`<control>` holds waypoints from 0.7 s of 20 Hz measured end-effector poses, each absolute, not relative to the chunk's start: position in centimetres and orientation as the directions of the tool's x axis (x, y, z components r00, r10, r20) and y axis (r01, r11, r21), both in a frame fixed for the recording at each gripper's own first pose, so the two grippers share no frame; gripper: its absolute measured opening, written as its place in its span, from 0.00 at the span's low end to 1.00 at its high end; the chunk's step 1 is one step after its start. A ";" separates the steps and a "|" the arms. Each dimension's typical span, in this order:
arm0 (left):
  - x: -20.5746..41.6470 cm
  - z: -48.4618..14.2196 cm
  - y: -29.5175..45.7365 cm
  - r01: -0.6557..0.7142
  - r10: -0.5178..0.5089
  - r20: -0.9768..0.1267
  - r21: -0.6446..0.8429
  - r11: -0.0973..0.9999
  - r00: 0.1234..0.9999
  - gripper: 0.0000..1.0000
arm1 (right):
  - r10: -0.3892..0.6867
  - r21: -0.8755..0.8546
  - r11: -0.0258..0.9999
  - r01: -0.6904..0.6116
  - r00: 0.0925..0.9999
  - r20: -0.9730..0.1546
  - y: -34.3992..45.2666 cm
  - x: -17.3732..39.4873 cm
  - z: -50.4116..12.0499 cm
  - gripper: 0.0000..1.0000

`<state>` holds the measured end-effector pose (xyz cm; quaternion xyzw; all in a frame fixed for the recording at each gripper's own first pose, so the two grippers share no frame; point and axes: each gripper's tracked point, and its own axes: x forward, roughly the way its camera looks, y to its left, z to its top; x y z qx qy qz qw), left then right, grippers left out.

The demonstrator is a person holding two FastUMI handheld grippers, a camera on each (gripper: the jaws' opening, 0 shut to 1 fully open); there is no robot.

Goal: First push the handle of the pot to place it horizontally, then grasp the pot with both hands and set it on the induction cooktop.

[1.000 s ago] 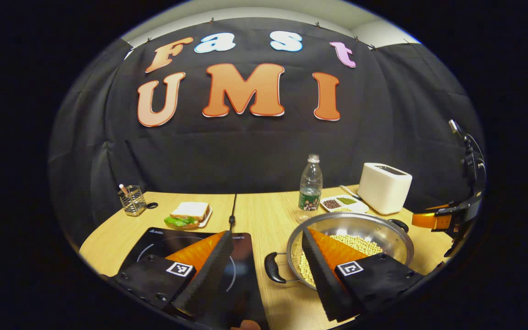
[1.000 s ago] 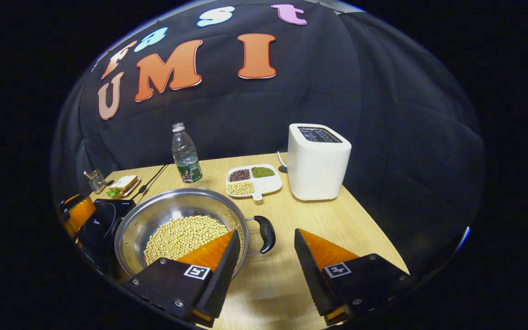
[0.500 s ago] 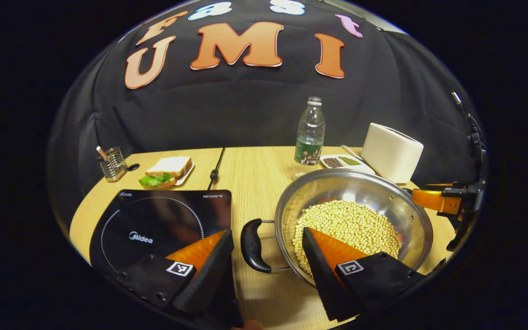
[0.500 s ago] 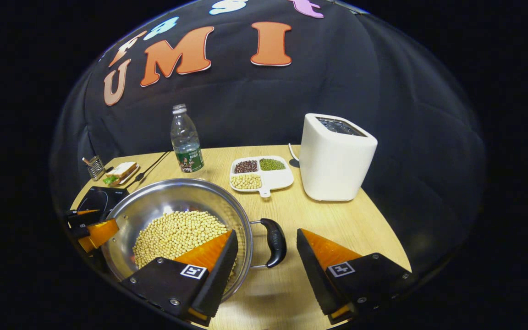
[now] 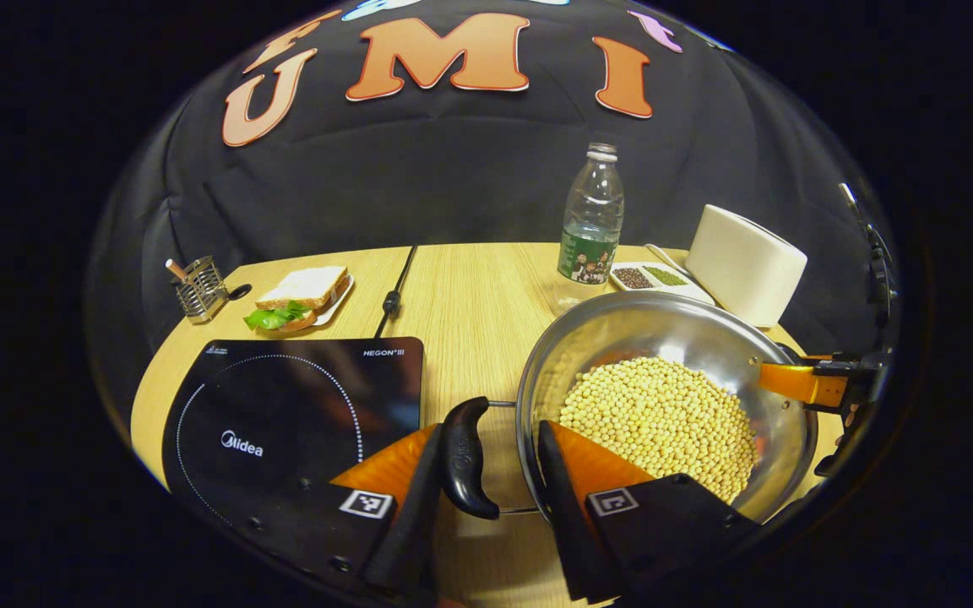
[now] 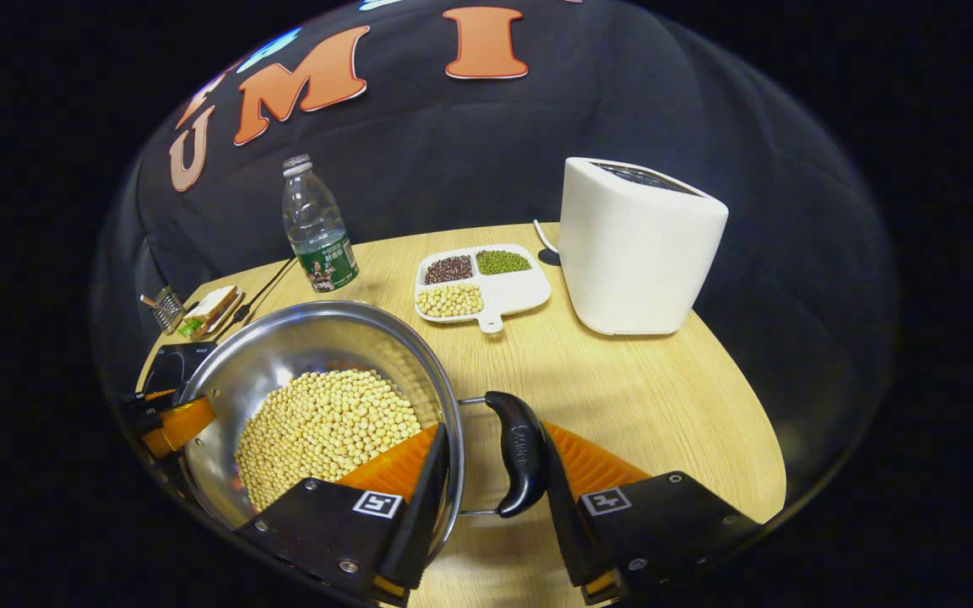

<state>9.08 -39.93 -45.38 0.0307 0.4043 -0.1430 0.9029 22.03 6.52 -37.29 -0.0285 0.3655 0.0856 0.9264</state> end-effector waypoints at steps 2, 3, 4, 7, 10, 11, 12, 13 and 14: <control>9.2 -45.3 -40.0 0.279 -0.222 -0.744 -0.050 0.959 0.630 0.64 | 0.127 -0.002 0.985 -0.175 0.723 -0.679 6.6 21.9 -37.2 0.58; 9.1 -45.4 -40.1 0.283 -0.220 -0.750 -0.046 0.958 0.624 0.61 | 0.124 0.005 0.986 -0.164 0.724 -0.679 6.6 21.8 -37.1 0.56; 9.0 -45.3 -40.1 0.281 -0.220 -0.753 -0.049 0.959 0.621 0.58 | 0.122 0.014 0.988 -0.154 0.720 -0.684 6.6 21.5 -37.1 0.52; 8.1 -45.1 -39.8 0.275 -0.231 -0.763 -0.073 0.959 0.603 0.58 | 0.107 -0.001 0.989 -0.147 0.726 -0.680 6.5 20.6 -36.1 0.50; 7.6 -43.4 -39.0 0.275 -0.240 -0.756 -0.083 0.958 0.609 0.53 | 0.101 -0.008 0.990 -0.143 0.735 -0.670 6.8 19.7 -34.4 0.50; 7.7 -42.7 -38.7 0.275 -0.240 -0.751 -0.081 0.958 0.615 0.58 | 0.104 -0.001 0.990 -0.140 0.738 -0.667 7.1 19.5 -33.7 0.50; 7.8 -41.8 -38.2 0.278 -0.242 -0.743 -0.078 0.958 0.624 0.57 | 0.107 0.003 0.990 -0.141 0.742 -0.661 7.4 19.2 -32.9 0.50; 7.9 -40.8 -37.6 0.275 -0.241 -0.735 -0.077 0.958 0.634 0.57 | 0.112 0.006 0.990 -0.142 0.750 -0.652 7.9 18.9 -32.0 0.50; 8.1 -39.9 -37.0 0.273 -0.240 -0.727 -0.074 0.959 0.643 0.56 | 0.116 0.006 0.989 -0.147 0.755 -0.645 8.4 18.7 -31.3 0.50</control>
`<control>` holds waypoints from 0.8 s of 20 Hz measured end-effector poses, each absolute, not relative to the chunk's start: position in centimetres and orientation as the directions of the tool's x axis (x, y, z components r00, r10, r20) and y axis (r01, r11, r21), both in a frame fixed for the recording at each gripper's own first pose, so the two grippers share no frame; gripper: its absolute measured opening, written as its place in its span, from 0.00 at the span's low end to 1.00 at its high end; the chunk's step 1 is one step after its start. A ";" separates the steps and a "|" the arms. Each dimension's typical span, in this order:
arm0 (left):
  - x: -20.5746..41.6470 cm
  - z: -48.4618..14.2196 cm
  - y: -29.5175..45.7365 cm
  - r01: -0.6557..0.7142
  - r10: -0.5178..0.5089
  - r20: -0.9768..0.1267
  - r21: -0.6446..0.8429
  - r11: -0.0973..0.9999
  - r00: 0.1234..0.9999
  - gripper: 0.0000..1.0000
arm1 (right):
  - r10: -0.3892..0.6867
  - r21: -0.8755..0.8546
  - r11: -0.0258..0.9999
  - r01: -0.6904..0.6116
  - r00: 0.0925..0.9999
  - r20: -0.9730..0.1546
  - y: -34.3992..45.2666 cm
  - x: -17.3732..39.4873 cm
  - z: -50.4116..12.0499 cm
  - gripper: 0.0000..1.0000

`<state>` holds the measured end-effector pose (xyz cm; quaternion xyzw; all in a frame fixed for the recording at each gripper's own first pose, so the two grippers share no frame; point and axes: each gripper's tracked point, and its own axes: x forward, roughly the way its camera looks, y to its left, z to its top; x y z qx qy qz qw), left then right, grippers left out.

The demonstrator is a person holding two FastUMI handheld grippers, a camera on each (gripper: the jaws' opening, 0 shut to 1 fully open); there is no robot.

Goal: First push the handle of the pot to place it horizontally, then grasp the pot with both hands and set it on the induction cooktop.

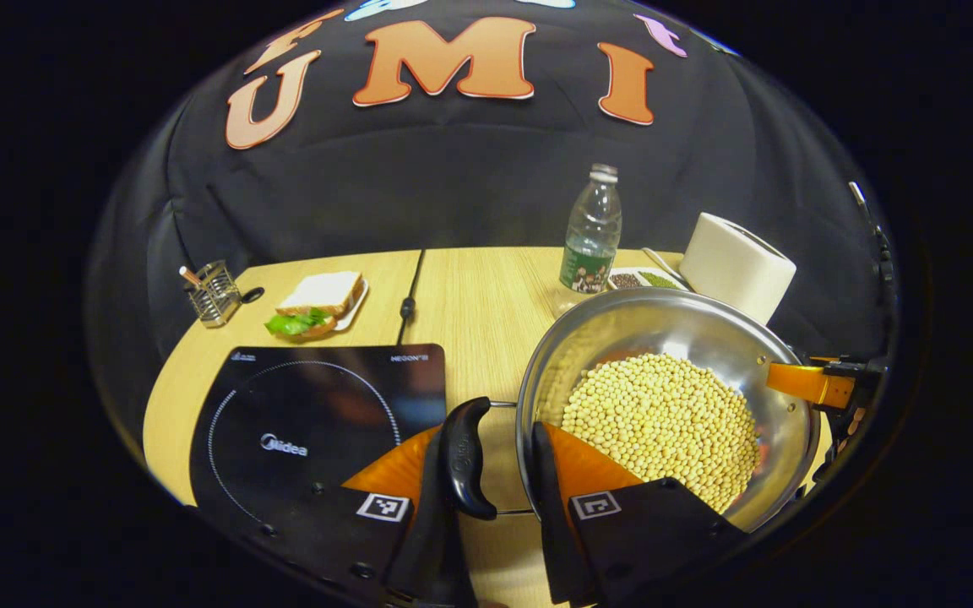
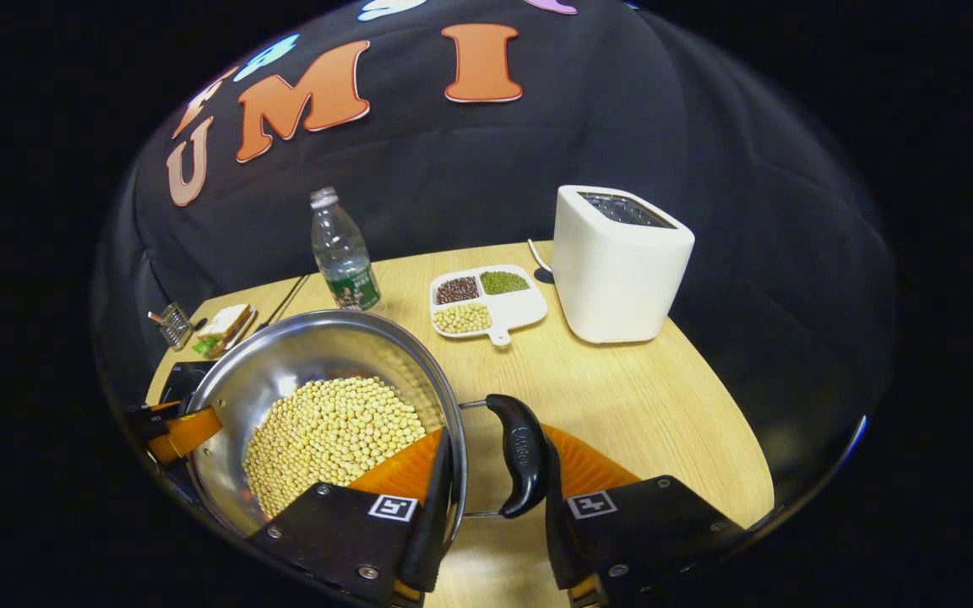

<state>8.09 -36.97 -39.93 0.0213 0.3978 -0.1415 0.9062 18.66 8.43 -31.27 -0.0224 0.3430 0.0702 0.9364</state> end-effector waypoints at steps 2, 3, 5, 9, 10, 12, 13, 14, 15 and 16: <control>8.5 -38.3 -35.4 0.265 -0.233 -0.715 -0.069 0.962 0.659 0.55 | 0.128 0.012 0.988 -0.156 0.764 -0.632 9.9 18.2 -29.7 0.50; 8.7 -37.5 -34.5 0.259 -0.229 -0.710 -0.067 0.963 0.666 0.55 | 0.136 0.014 0.986 -0.163 0.767 -0.627 10.8 18.0 -28.9 0.50; 9.1 -36.1 -32.4 0.248 -0.219 -0.699 -0.061 0.967 0.681 0.53 | 0.153 0.020 0.984 -0.179 0.771 -0.619 12.8 17.4 -27.8 0.50; 9.4 -34.5 -27.4 0.211 -0.183 -0.694 -0.047 0.976 0.696 0.53 | 0.188 0.024 0.975 -0.219 0.771 -0.609 17.4 16.1 -26.3 0.50; 9.5 -34.4 -26.0 0.199 -0.172 -0.696 -0.042 0.979 0.698 0.55 | 0.198 0.028 0.973 -0.229 0.766 -0.612 18.6 15.8 -26.2 0.50; 9.6 -34.0 -23.4 0.177 -0.150 -0.699 -0.034 0.984 0.699 0.55 | 0.218 0.041 0.968 -0.246 0.756 -0.617 21.2 15.2 -26.3 0.50; 9.5 -33.8 -22.2 0.167 -0.139 -0.701 -0.029 0.985 0.699 0.55 | 0.228 0.044 0.966 -0.256 0.752 -0.619 22.5 15.0 -26.4 0.50; 9.6 -33.8 -20.8 0.156 -0.128 -0.702 -0.025 0.987 0.700 0.56 | 0.237 0.046 0.962 -0.268 0.747 -0.621 23.6 14.7 -26.5 0.50; 9.6 -33.7 -19.4 0.145 -0.117 -0.703 -0.020 0.989 0.701 0.56 | 0.245 0.048 0.960 -0.276 0.745 -0.620 24.9 14.3 -26.5 0.50; 9.6 -34.0 -18.2 0.136 -0.104 -0.708 -0.012 0.991 0.699 0.56 | 0.255 0.052 0.957 -0.284 0.745 -0.617 26.1 14.2 -26.6 0.50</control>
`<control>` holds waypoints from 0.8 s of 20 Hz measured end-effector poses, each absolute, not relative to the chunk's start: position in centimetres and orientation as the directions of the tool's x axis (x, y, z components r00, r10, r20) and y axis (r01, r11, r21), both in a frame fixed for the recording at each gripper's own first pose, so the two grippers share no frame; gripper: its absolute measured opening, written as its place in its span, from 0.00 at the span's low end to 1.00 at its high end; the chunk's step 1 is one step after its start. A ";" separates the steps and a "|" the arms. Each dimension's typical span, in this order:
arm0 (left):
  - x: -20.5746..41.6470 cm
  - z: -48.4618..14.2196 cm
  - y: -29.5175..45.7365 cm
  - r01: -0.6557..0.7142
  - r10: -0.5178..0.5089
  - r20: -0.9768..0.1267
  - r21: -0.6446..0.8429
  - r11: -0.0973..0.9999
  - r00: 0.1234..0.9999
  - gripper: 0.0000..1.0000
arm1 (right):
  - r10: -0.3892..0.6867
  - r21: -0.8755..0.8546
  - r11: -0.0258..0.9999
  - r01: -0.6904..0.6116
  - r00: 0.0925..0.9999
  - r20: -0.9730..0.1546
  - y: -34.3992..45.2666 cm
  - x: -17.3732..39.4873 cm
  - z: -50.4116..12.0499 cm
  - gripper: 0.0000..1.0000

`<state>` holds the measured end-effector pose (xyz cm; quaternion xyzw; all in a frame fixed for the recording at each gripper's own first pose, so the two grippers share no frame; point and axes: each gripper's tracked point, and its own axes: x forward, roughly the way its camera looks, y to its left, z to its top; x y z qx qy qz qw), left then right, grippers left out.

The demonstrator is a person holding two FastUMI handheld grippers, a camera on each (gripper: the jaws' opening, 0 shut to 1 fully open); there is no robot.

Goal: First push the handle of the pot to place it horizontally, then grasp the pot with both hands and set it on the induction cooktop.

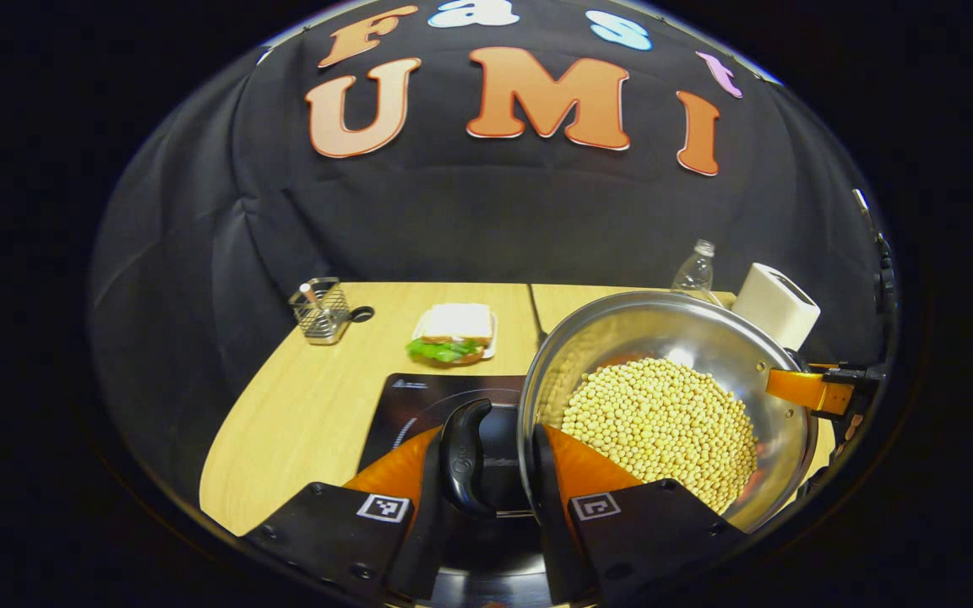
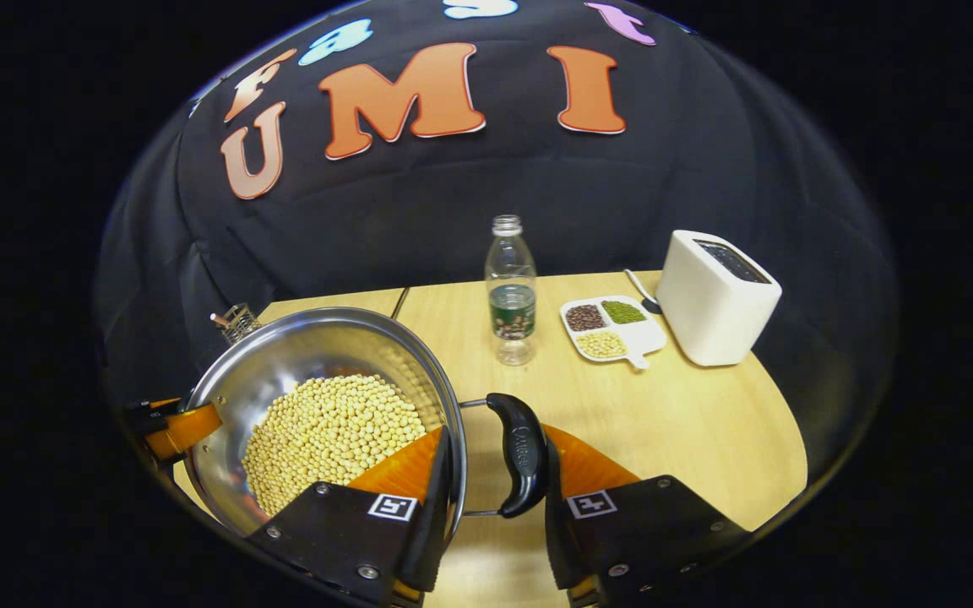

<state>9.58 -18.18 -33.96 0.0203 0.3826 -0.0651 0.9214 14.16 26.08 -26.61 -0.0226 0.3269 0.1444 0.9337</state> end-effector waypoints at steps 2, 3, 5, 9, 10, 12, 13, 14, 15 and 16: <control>9.8 -34.1 -15.9 0.118 -0.086 -0.709 -0.004 0.993 0.700 0.53 | 0.274 0.066 0.952 -0.300 0.731 -0.625 28.4 13.4 -27.2 0.50; 9.7 -34.0 -14.8 0.111 -0.077 -0.710 0.001 0.994 0.700 0.53 | 0.282 0.073 0.949 -0.307 0.722 -0.631 29.4 13.1 -27.4 0.50; 9.9 -34.4 -12.8 0.104 -0.063 -0.713 0.014 0.995 0.698 0.55 | 0.293 0.079 0.945 -0.318 0.712 -0.637 31.2 12.5 -28.0 0.50; 10.0 -35.2 -9.5 0.094 -0.048 -0.727 0.023 0.995 0.685 0.55 | 0.304 0.084 0.939 -0.333 0.692 -0.655 34.3 11.6 -29.2 0.50; 10.2 -35.5 -8.8 0.093 -0.047 -0.730 0.022 0.995 0.682 0.56 | 0.306 0.084 0.938 -0.337 0.687 -0.659 34.9 11.4 -29.4 0.50; 10.4 -36.5 -7.6 0.090 -0.046 -0.735 0.021 0.996 0.676 0.55 | 0.310 0.084 0.935 -0.345 0.676 -0.669 35.9 10.9 -30.1 0.50; 10.4 -36.9 -7.2 0.089 -0.043 -0.741 0.022 0.996 0.670 0.55 | 0.310 0.085 0.934 -0.346 0.671 -0.674 36.3 11.0 -30.4 0.50; 10.3 -37.3 -6.9 0.088 -0.042 -0.745 0.023 0.996 0.666 0.53 | 0.309 0.084 0.934 -0.348 0.666 -0.679 36.6 10.8 -30.9 0.50; 10.2 -37.6 -6.6 0.089 -0.042 -0.749 0.023 0.996 0.661 0.53 | 0.308 0.080 0.933 -0.351 0.660 -0.685 36.8 10.6 -31.2 0.50; 10.2 -37.8 -6.5 0.089 -0.043 -0.752 0.021 0.996 0.658 0.55 | 0.307 0.081 0.933 -0.351 0.655 -0.690 36.9 10.6 -31.4 0.51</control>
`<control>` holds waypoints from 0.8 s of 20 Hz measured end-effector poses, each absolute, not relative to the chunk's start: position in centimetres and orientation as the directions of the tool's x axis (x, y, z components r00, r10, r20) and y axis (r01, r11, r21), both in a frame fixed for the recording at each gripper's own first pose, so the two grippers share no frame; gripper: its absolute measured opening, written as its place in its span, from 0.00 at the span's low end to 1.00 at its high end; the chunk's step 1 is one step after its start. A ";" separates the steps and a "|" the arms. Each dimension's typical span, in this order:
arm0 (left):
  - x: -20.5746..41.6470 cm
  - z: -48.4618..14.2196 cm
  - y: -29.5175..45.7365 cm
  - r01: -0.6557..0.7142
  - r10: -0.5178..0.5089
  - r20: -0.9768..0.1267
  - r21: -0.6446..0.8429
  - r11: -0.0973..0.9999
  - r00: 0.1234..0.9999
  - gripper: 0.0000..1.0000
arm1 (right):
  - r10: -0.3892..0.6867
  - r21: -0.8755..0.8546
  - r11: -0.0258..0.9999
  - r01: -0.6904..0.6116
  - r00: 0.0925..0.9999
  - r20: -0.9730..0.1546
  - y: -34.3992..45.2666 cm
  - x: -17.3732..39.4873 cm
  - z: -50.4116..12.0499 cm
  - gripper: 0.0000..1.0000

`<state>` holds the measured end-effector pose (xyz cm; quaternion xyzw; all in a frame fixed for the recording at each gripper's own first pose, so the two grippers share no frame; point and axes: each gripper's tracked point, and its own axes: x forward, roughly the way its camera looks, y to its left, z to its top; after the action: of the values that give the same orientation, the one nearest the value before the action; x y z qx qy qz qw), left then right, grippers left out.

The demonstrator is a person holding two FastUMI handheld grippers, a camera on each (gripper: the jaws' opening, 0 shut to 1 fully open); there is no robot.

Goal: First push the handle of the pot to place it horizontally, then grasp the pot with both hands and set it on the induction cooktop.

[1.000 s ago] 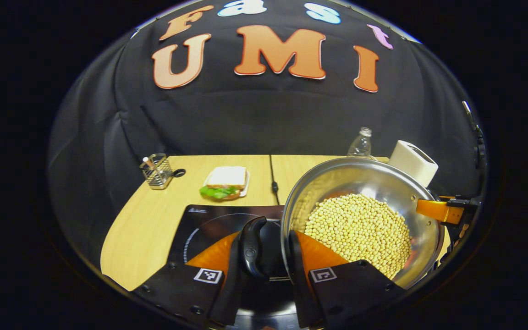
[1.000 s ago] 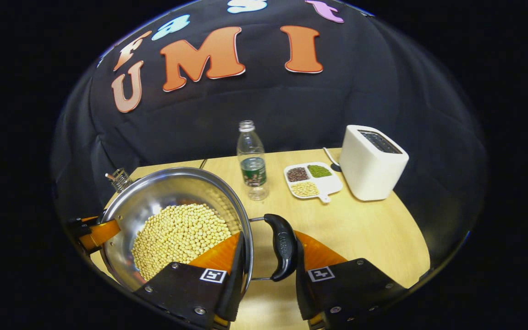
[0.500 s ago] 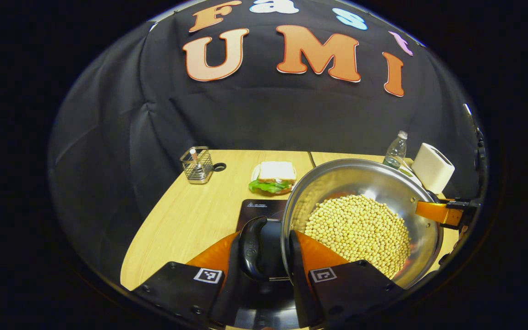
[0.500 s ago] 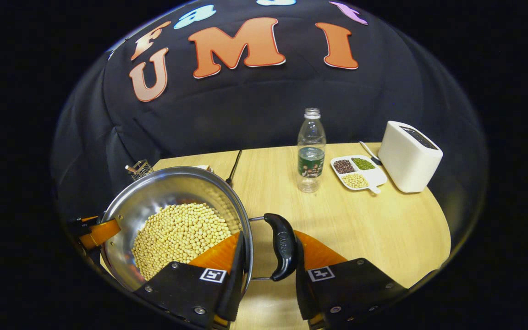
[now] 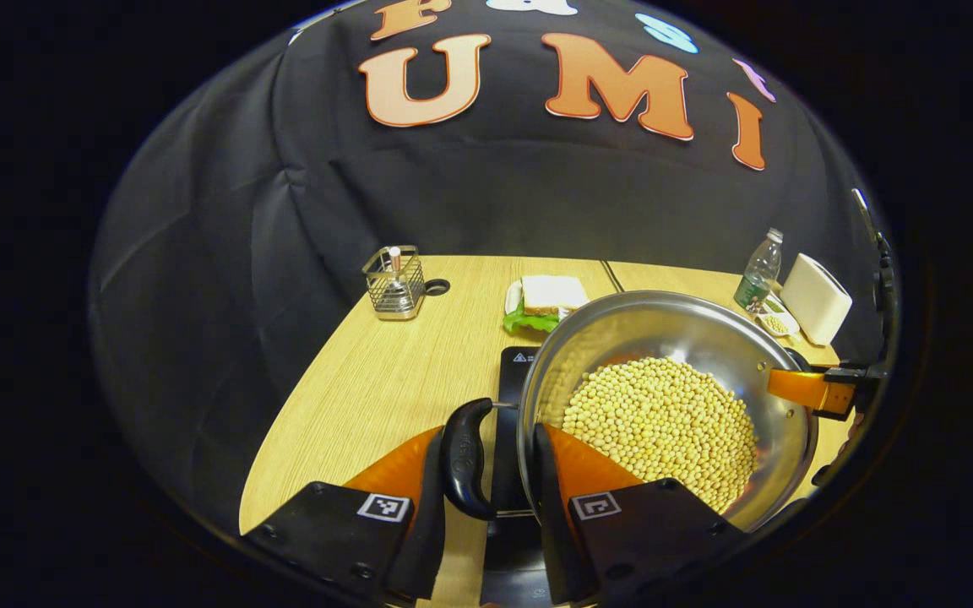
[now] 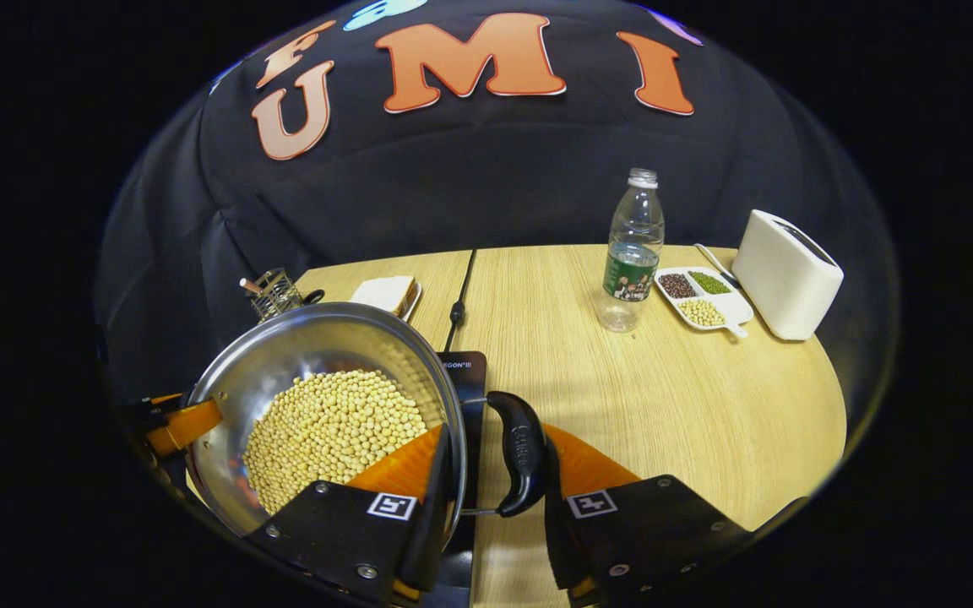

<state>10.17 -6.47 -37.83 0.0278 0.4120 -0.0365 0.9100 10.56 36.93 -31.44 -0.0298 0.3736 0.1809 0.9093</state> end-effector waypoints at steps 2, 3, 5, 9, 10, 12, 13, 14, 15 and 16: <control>10.3 -38.0 -6.6 0.094 -0.049 -0.756 0.017 0.995 0.652 0.58 | 0.307 0.086 0.933 -0.349 0.648 -0.697 37.1 10.7 -31.9 0.51; 10.2 -38.0 -6.5 0.097 -0.052 -0.758 0.016 0.995 0.651 0.56 | 0.305 0.084 0.933 -0.349 0.646 -0.700 37.0 10.5 -32.0 0.52; 10.3 -38.5 -6.6 0.102 -0.060 -0.762 0.008 0.995 0.645 0.57 | 0.297 0.075 0.934 -0.349 0.643 -0.706 37.1 10.4 -32.2 0.53; 9.7 -39.1 -6.3 0.099 -0.066 -0.777 -0.005 0.995 0.626 0.61 | 0.297 0.068 0.932 -0.355 0.644 -0.705 36.9 10.3 -32.0 0.56; 9.6 -39.1 -6.2 0.099 -0.059 -0.778 0.004 0.995 0.625 0.63 | 0.315 0.081 0.926 -0.370 0.634 -0.706 37.1 10.0 -31.7 0.55; 10.9 -36.1 -5.6 0.098 -0.030 -0.713 0.055 0.994 0.701 0.72 | 0.330 0.088 0.926 -0.367 0.674 -0.661 36.6 10.8 -29.4 0.66; 11.6 -33.9 -5.2 0.092 -0.004 -0.669 0.096 0.991 0.743 0.74 | 0.337 0.090 0.927 -0.365 0.699 -0.630 36.3 11.3 -27.9 0.69; 12.0 -31.5 -5.1 0.087 0.010 -0.626 0.124 0.988 0.780 0.76 | 0.343 0.091 0.927 -0.364 0.724 -0.599 35.9 11.2 -26.1 0.79; 12.4 -28.9 -5.5 0.079 0.014 -0.582 0.134 0.988 0.813 0.87 | 0.344 0.084 0.928 -0.363 0.747 -0.569 35.1 11.3 -24.1 0.85; 12.6 -26.4 -6.0 0.071 0.008 -0.538 0.126 0.990 0.843 0.91 | 0.338 0.071 0.931 -0.359 0.772 -0.539 34.1 11.2 -22.1 0.94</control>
<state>12.62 -6.05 -26.35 0.0704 0.2800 -0.0163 0.9573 11.19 34.10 -22.12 -0.0179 0.2827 0.1851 0.9410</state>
